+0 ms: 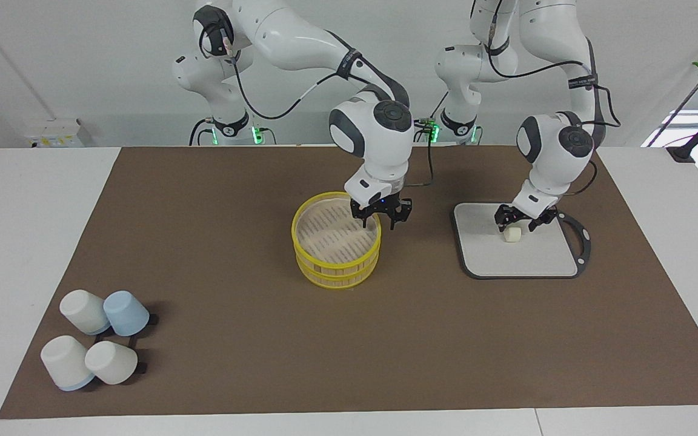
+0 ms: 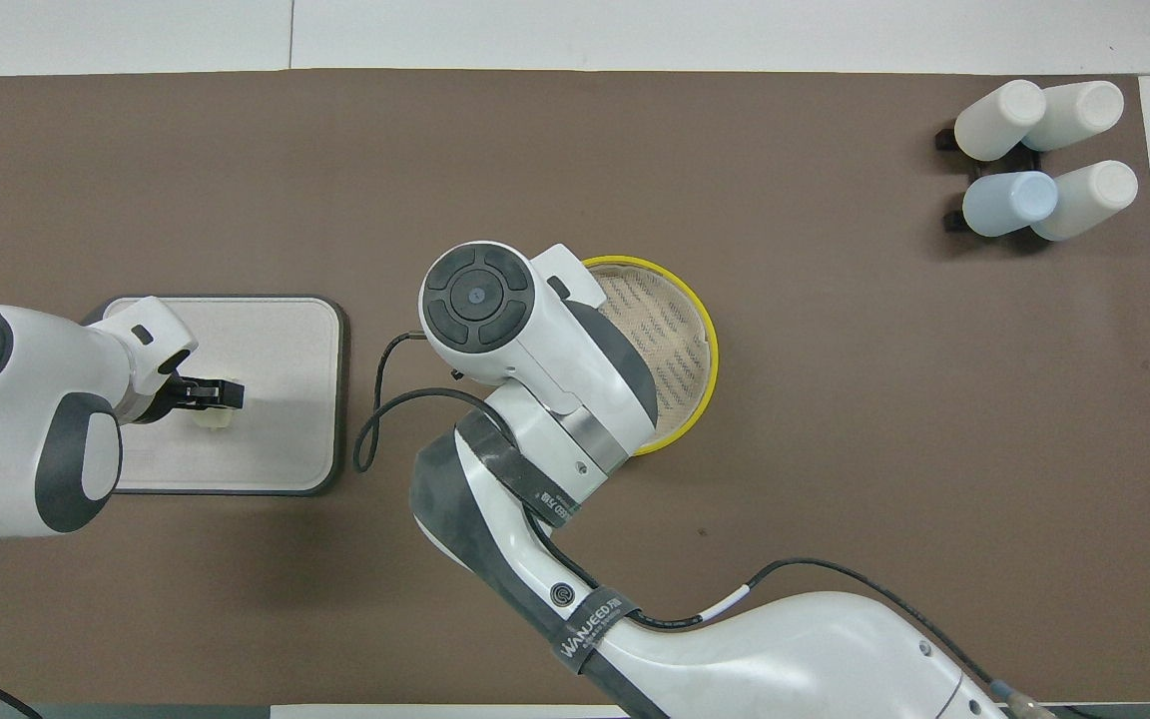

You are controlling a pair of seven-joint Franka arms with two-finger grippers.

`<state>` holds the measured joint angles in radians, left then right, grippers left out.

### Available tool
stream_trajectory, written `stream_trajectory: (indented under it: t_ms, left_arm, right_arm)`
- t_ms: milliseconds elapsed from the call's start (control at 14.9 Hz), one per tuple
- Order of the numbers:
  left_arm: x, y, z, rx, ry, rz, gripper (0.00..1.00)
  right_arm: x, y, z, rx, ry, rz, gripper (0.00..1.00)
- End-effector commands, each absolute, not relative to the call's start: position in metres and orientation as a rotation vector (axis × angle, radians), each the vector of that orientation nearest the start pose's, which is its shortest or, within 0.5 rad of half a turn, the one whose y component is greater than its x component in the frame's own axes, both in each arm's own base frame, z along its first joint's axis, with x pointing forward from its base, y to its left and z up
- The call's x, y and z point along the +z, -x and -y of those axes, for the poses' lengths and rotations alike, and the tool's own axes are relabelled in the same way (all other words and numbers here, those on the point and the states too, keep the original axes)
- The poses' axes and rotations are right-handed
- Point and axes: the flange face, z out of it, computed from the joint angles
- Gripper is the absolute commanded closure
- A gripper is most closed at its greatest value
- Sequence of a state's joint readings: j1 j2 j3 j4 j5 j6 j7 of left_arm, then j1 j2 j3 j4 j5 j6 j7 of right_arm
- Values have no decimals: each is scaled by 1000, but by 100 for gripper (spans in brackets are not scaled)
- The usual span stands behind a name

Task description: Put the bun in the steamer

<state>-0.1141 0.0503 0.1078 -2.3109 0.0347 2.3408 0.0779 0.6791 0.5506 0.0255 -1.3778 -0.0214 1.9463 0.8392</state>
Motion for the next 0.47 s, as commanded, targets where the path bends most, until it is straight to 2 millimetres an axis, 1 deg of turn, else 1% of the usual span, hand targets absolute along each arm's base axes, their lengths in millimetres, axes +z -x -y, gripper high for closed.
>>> stream_trajectory:
  t_ms: [0,201,268,335,402]
  left_arm:
    - [319,-510,6,16,3093,-209,36]
    - [318,-510,6,19,3094,-210,59]
    - [318,-509,6,21,3092,-212,68]
    - [318,-509,6,21,3094,-208,74]
    - [318,-509,6,26,3092,-211,75]
  right_arm:
    - [394,-545,-452,-35,3115,-172,100]
    - [399,-546,-453,-28,3116,-159,100]
    - [405,-546,-454,-34,3111,-157,100]
    - [415,-547,-455,-36,3105,-159,100]
    - [426,-550,-454,-16,3095,-175,100]
